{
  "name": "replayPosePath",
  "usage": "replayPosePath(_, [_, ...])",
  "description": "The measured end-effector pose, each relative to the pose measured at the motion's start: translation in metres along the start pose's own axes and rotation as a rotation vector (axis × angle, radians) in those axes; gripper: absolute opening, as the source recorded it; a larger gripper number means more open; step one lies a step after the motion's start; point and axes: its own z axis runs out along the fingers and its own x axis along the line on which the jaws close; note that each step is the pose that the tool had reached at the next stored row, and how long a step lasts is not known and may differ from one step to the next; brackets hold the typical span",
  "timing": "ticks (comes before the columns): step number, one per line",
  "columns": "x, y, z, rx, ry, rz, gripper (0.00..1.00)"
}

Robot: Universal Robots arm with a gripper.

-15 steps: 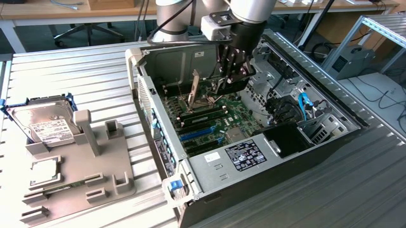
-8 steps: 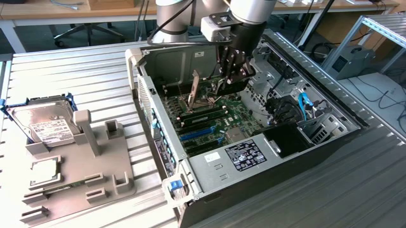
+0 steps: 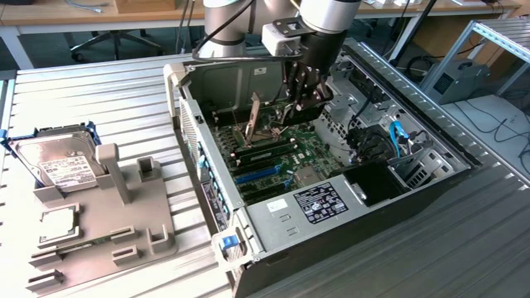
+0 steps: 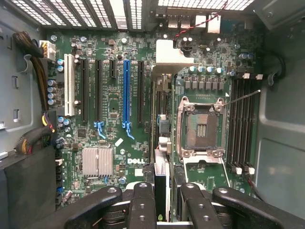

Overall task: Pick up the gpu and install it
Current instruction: 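Insert the gpu into the slot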

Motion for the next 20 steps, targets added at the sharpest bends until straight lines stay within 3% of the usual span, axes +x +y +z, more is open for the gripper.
replayPosePath(20, [0.0005, 0.0000, 0.0049, 0.0000, -0.0001, 0.000, 0.26])
